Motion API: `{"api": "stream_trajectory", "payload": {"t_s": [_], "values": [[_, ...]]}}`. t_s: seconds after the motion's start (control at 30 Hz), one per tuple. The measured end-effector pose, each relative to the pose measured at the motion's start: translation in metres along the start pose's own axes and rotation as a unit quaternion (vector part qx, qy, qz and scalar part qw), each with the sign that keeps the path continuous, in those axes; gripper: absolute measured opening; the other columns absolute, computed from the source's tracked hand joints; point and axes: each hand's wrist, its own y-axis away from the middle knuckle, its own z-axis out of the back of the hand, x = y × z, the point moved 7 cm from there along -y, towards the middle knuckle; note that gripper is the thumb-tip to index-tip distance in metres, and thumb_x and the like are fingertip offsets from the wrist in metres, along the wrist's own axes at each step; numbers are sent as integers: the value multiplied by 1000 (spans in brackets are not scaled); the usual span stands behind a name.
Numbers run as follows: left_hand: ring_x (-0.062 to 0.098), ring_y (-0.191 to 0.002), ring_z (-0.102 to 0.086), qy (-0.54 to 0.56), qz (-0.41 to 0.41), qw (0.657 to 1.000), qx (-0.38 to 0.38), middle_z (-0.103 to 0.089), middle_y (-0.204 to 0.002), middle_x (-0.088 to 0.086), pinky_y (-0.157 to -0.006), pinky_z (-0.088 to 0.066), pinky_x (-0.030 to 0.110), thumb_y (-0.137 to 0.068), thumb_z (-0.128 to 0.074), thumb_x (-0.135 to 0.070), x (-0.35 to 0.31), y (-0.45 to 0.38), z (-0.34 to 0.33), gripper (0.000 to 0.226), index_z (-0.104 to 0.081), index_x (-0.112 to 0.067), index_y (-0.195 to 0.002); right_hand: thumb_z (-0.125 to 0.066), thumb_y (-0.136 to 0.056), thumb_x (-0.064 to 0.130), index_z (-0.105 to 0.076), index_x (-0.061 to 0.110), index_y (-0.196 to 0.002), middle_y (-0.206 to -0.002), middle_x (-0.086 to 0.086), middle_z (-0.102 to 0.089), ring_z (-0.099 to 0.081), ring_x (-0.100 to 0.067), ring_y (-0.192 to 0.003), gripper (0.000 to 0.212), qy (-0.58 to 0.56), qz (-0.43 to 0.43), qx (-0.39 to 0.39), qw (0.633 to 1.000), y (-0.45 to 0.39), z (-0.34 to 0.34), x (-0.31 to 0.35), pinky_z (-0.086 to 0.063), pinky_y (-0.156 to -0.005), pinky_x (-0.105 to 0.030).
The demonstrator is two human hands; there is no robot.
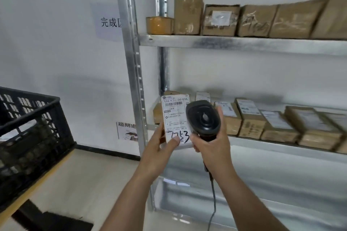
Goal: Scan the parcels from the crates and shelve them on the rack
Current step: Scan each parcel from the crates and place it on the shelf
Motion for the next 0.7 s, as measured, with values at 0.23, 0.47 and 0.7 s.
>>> {"api": "stream_trajectory", "payload": {"t_s": [0.23, 0.47, 0.7], "values": [[-24, -100, -50, -18, -13, 996, 86, -59, -112, -38, -77, -37, 4, -93, -60, -26, -15, 40, -126, 55, -34, -63, -124, -76, -63, 30, -17, 62, -144, -122, 11, -65, -67, -32, -105, 105, 23, -20, -74, 997, 31, 136, -14, -56, -86, -55], [-14, -106, -53, -32, -32, 986, 163, -61, -116, -33, -86, -42, 13, -92, -61, -33, -32, 50, -237, 57, -35, -48, -141, -75, -67, 21, -22, 48, -151, -112, 9, -69, -69, -26, -86, 103, 41, -34, -163, 985, 43, 254, -26, -60, -71, -50], [-7, -110, -54, -38, -49, 967, 248, -62, -116, -26, -85, -43, 16, -86, -70, -29, -43, 35, -325, 72, -31, -50, -142, -73, -67, 20, -25, 44, -151, -109, 9, -68, -70, -28, -88, 99, 66, -49, -223, 971, 28, 339, -39, -59, -70, -55]]}}
